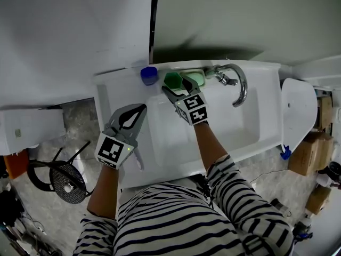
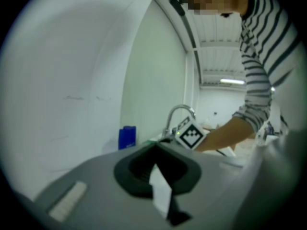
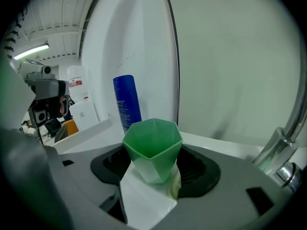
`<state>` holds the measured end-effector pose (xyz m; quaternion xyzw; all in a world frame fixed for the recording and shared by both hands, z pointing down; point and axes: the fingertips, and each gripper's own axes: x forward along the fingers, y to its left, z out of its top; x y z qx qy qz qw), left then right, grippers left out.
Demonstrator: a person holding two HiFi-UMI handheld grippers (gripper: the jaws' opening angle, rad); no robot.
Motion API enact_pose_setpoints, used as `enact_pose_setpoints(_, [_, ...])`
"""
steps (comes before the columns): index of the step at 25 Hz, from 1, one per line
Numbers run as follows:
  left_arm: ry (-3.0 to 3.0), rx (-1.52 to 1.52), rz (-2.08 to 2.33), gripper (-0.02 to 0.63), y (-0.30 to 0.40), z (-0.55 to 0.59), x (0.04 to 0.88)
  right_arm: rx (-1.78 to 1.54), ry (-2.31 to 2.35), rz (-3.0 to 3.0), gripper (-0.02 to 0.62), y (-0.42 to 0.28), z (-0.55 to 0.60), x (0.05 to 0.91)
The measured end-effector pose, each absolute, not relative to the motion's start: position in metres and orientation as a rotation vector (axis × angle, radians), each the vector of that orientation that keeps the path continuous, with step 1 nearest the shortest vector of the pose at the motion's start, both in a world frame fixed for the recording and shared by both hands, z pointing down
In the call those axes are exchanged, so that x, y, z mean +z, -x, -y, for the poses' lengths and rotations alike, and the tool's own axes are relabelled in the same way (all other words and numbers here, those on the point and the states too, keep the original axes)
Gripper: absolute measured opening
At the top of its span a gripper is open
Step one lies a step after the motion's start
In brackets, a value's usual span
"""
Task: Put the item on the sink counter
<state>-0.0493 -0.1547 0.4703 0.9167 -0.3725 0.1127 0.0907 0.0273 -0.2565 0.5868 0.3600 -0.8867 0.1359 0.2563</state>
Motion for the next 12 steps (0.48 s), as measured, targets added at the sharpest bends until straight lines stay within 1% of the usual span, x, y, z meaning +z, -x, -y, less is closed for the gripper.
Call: enact_pose_setpoints(12, [-2.711,0.329,1.114,0.006,0.0539,0.1509,0.4726,0.359,-0.985,2.393,0.297,-0.0244,0.2595,0.5892])
